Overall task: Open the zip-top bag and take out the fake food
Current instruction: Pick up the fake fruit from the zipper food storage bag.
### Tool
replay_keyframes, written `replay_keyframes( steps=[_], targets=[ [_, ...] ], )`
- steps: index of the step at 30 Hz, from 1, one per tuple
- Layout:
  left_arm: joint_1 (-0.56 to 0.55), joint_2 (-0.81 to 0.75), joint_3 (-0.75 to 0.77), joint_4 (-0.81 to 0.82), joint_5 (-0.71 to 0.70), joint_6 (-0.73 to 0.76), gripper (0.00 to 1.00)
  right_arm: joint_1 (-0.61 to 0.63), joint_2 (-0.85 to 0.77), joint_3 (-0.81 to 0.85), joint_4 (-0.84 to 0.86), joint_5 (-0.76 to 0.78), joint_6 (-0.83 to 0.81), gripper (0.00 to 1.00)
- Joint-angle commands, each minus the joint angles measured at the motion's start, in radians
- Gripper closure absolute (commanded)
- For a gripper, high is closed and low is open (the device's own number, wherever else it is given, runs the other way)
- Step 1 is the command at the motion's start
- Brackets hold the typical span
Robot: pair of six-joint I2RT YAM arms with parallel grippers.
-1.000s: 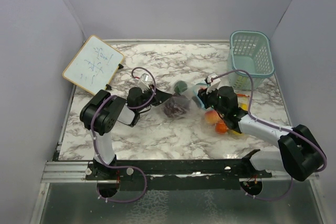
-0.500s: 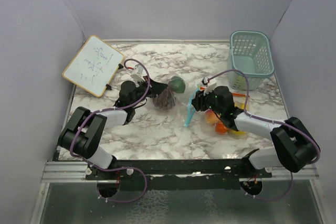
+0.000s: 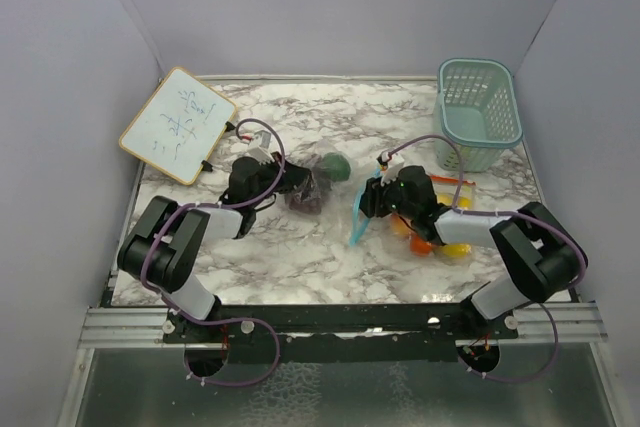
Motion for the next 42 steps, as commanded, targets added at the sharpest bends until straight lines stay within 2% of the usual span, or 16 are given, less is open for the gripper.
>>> replay_keyframes(
  steps=[1, 8, 14, 22, 24, 27, 30, 32, 33, 35, 38, 42],
  targets=[
    [0.021, 0.032, -0.033, -0.003, -0.013, 0.024, 1.0, -0.004, 0.072, 0.027, 0.05, -0.067, 0.049, 0.56],
    [0.024, 0.073, -0.043, 0.093, 0.058, -0.035, 1.0, -0.004, 0.103, 0.058, 0.136, -0.08, 0.09, 0.56],
    [0.009, 0.012, -0.107, 0.09, 0.005, -0.058, 1.0, -0.004, 0.075, 0.131, 0.164, -0.082, 0.121, 0.56],
    [-0.054, -0.198, -0.15, -0.025, -0.116, 0.002, 1.0, -0.007, 0.058, 0.013, 0.322, -0.077, 0.208, 0.56],
    [-0.057, -0.206, -0.127, -0.079, -0.131, 0.034, 1.0, -0.007, 0.092, -0.008, 0.343, -0.1, 0.217, 0.56],
    [-0.054, -0.187, -0.12, -0.075, -0.123, 0.038, 1.0, -0.007, 0.114, -0.052, 0.377, -0.103, 0.242, 0.56],
    [-0.055, -0.181, -0.126, -0.044, -0.113, 0.022, 1.0, -0.007, 0.062, -0.095, 0.376, -0.059, 0.273, 0.56],
    [-0.054, -0.178, -0.126, -0.045, -0.11, 0.024, 1.0, -0.008, 0.021, -0.081, 0.315, -0.042, 0.267, 0.56],
    [-0.054, -0.176, -0.125, -0.046, -0.108, 0.026, 1.0, -0.007, 0.011, -0.064, 0.278, -0.042, 0.257, 0.58],
    [-0.055, -0.17, -0.123, -0.037, -0.101, 0.024, 1.0, -0.008, 0.01, -0.038, 0.233, -0.052, 0.246, 0.78],
    [-0.055, -0.161, -0.121, -0.035, -0.096, 0.017, 1.0, -0.007, -0.014, -0.045, 0.255, -0.063, 0.265, 0.97],
    [-0.054, -0.167, -0.123, -0.056, -0.116, 0.022, 1.0, -0.008, -0.09, -0.046, 0.234, -0.067, 0.263, 0.98]
  ],
)
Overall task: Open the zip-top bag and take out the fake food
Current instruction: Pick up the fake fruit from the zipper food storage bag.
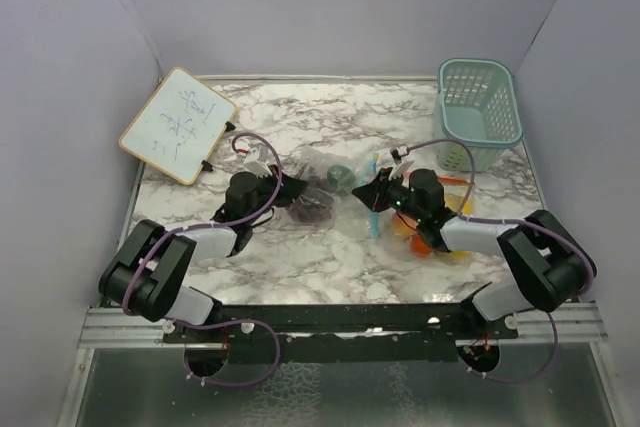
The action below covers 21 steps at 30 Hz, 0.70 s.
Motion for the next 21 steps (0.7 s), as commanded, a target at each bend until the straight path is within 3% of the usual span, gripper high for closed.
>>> replay_keyframes(
  steps=[1, 4, 7, 15, 21],
  targets=[
    [0.0, -0.001, 0.009, -0.003, -0.025, 0.012, 1.0, -0.007, -0.1, 0.006, -0.016, 0.011, 0.0, 0.98],
    [-0.001, -0.002, 0.007, -0.002, -0.026, 0.013, 1.0, -0.007, -0.139, -0.011, -0.026, 0.043, -0.018, 0.96],
    [0.0, -0.002, 0.011, -0.017, -0.033, 0.017, 1.0, -0.006, -0.149, -0.007, -0.1, 0.1, -0.044, 0.76],
    [0.001, 0.04, 0.012, 0.012, -0.001, 0.015, 1.0, -0.028, -0.264, -0.037, -0.246, 0.258, -0.045, 0.56],
    [0.001, 0.065, 0.016, 0.038, 0.015, 0.009, 1.0, -0.087, -0.331, -0.031, -0.389, 0.365, -0.003, 0.53]
  ],
)
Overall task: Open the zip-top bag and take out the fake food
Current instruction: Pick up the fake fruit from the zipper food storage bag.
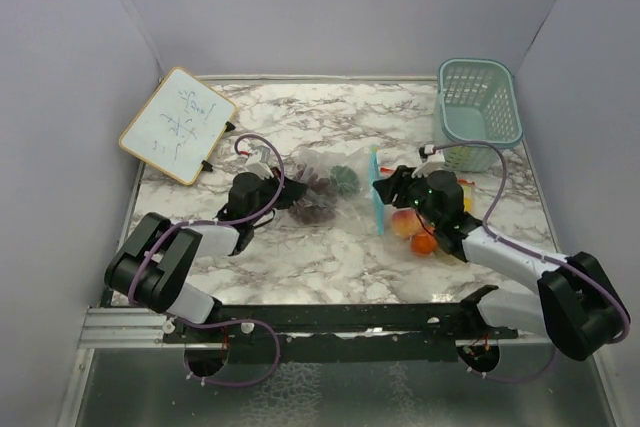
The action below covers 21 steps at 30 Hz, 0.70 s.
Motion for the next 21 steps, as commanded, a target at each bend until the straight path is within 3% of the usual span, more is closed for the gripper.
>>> replay_keyframes(
  steps=[1, 3, 4, 6, 9, 14, 21],
  targets=[
    [0.001, 0.02, 0.019, 0.038, 0.031, 0.001, 1.0, -0.068, -0.043, 0.001, -0.135, 0.118, 0.038, 0.53],
    [0.001, 0.026, 0.022, 0.044, 0.035, -0.003, 1.0, -0.109, -0.023, 0.005, -0.137, 0.087, 0.043, 0.59],
    [0.0, 0.028, 0.023, 0.048, 0.037, -0.006, 1.0, -0.126, -0.004, 0.012, -0.136, 0.065, 0.042, 0.64],
    [0.001, 0.032, 0.023, 0.054, 0.037, -0.008, 1.0, -0.139, 0.042, 0.026, -0.113, 0.023, 0.032, 0.85],
    [0.001, 0.039, 0.021, 0.059, 0.042, -0.011, 1.0, -0.139, 0.128, 0.036, -0.018, -0.109, 0.034, 0.98],
    [0.0, 0.03, 0.011, 0.06, 0.049, -0.011, 1.0, -0.14, 0.272, 0.07, 0.113, -0.272, 0.071, 0.98],
    [0.001, 0.015, 0.011, 0.044, 0.049, 0.0, 1.0, -0.135, 0.354, 0.126, 0.21, -0.358, 0.095, 0.98]
  ],
)
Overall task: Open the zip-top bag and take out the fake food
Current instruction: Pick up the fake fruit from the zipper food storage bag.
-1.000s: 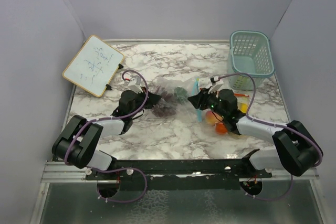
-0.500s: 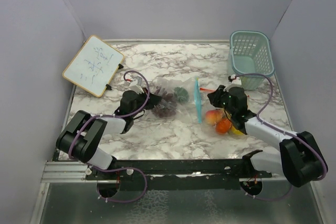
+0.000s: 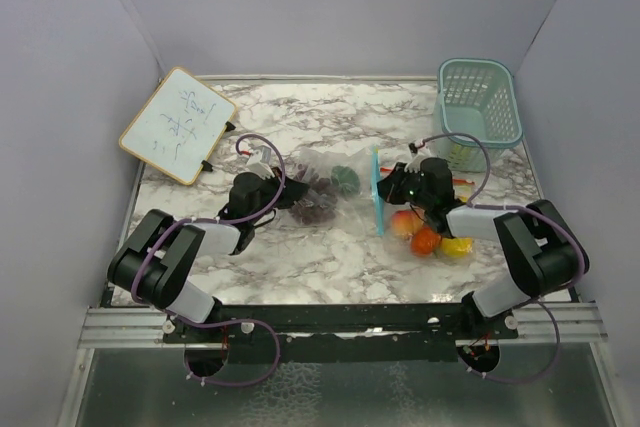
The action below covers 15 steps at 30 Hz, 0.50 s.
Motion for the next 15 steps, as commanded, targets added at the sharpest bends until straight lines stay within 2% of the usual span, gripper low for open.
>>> replay_keyframes(
  steps=[1, 6, 11, 15],
  targets=[
    [0.001, -0.016, 0.011, 0.007, 0.031, 0.01, 1.0, 0.008, 0.038, 0.066, 0.119, -0.104, 0.021, 0.98],
    [0.001, -0.013, 0.016, 0.004, 0.042, 0.014, 1.0, 0.013, 0.128, 0.139, 0.15, -0.192, 0.028, 0.97],
    [0.0, -0.014, 0.022, -0.004, 0.055, 0.018, 1.0, 0.032, 0.214, 0.208, 0.173, -0.226, 0.003, 0.88],
    [0.001, -0.025, 0.022, -0.017, 0.055, 0.027, 1.0, 0.049, 0.222, 0.216, 0.204, -0.241, -0.036, 0.79]
  ],
)
